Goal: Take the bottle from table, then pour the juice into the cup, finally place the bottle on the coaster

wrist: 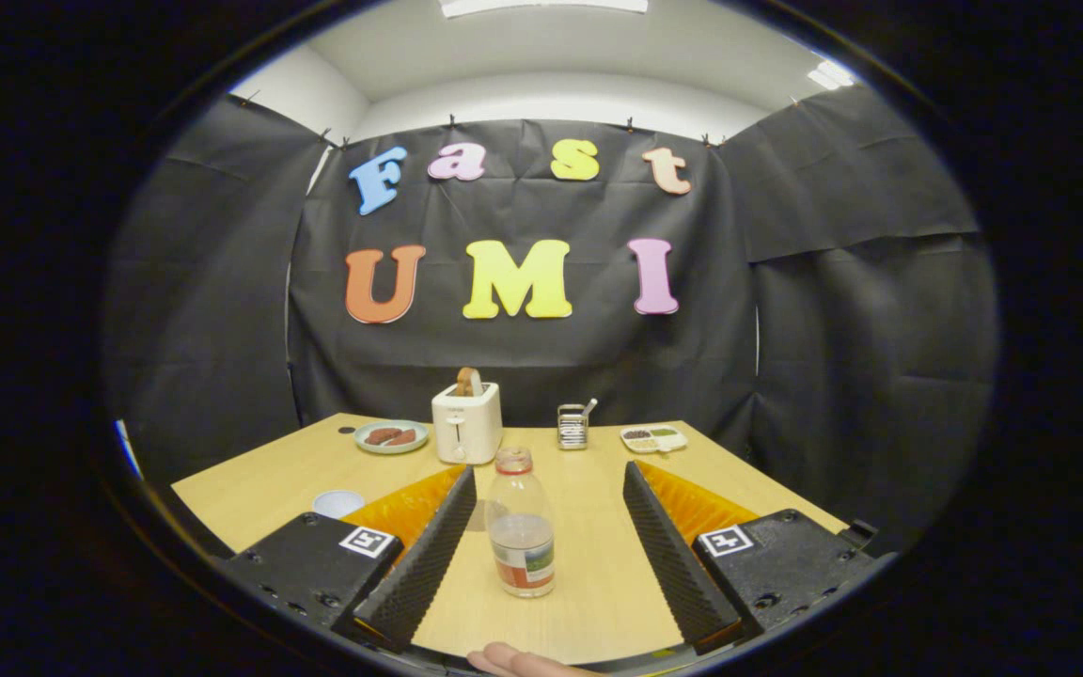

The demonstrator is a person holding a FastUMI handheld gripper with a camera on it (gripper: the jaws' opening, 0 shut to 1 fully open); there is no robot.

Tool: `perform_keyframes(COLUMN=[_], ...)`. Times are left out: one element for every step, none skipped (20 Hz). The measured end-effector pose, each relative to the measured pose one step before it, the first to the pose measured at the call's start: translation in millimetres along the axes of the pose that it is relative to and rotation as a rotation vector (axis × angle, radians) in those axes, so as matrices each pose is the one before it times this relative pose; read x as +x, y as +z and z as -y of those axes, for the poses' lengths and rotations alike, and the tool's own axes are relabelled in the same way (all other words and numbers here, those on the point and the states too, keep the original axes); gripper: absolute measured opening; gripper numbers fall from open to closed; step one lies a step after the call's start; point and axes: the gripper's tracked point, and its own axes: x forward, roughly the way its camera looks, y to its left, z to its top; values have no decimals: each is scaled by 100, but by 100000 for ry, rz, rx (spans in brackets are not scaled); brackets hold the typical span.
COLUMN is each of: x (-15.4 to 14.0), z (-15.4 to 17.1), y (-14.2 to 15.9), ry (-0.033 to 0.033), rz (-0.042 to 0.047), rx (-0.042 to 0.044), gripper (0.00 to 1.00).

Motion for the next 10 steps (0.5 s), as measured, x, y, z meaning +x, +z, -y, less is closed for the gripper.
perform_keyframes(x=[342, 394, 344, 299, 320, 398, 394, 368, 228, 96], z=[-29, -233, -284, -390, -290, -113, -166, -13, 24, -321], y=[-569, -596, -576, -687, -449, -465, -347, -590, -218, 104], ry=[280, 452, 412, 982, 435, 96, -164, -872, -908, 6], rz=[-151, 73, -344, -233, -200, -81, 119, -534, 702, 1470], rx=[-360, -469, -533, -311, -335, -707, -759, -698, 492, 947], gripper=[100, 100, 100, 100, 100, 100, 100, 100, 100, 100])
